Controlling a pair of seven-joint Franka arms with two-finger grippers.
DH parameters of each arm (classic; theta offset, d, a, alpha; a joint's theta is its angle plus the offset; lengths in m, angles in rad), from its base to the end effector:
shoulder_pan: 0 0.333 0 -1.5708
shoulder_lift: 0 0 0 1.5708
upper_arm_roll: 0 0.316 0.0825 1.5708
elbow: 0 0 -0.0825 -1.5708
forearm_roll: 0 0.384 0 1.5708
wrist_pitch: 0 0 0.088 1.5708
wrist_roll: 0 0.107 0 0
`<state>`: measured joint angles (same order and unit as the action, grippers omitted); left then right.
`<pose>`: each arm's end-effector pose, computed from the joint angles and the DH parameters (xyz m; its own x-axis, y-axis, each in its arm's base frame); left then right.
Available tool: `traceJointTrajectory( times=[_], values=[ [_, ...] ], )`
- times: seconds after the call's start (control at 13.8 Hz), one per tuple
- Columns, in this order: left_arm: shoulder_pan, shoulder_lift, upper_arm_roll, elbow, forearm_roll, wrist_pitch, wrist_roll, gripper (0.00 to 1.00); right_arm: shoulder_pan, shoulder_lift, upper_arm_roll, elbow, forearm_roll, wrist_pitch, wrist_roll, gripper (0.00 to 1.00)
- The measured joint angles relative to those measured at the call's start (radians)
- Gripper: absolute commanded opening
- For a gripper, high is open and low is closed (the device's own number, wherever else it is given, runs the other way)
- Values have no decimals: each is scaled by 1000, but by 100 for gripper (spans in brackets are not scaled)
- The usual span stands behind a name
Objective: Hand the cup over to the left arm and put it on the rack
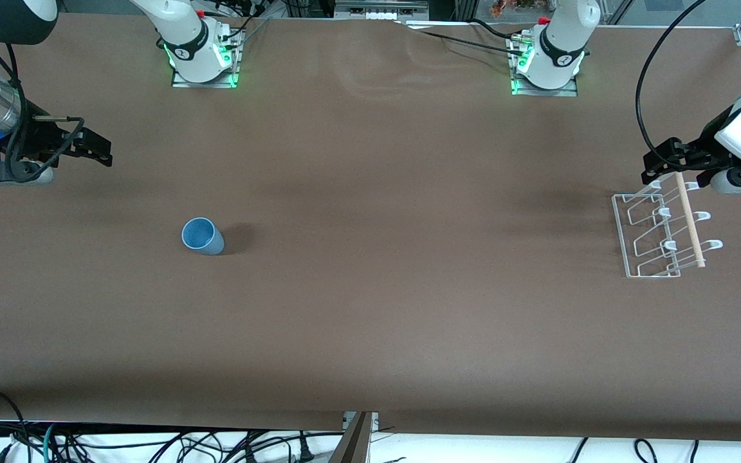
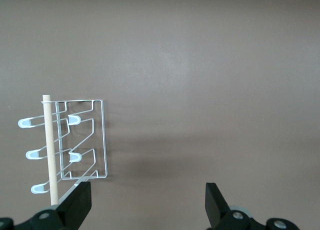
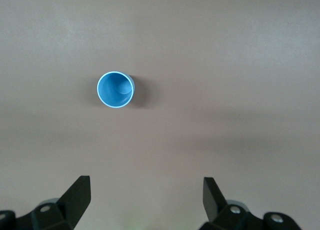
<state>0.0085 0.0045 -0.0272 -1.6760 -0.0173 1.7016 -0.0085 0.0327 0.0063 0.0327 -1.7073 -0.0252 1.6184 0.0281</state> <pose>0.5648 -0.0122 0.5835 0.9997 -0.0079 0.0209 -0.0083 -0.9998 0.0175 0.5527 0.0336 0.5606 0.9948 0.0382 -0.0943 0.0410 -0.9988 0.0274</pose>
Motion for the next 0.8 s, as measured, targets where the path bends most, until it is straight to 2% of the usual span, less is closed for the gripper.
traceJointTrajectory(
  times=[0.8],
  values=[
    [0,0,0,0,0,0,0,100,4,7,2,0,0,-11,-2,99]
  ],
)
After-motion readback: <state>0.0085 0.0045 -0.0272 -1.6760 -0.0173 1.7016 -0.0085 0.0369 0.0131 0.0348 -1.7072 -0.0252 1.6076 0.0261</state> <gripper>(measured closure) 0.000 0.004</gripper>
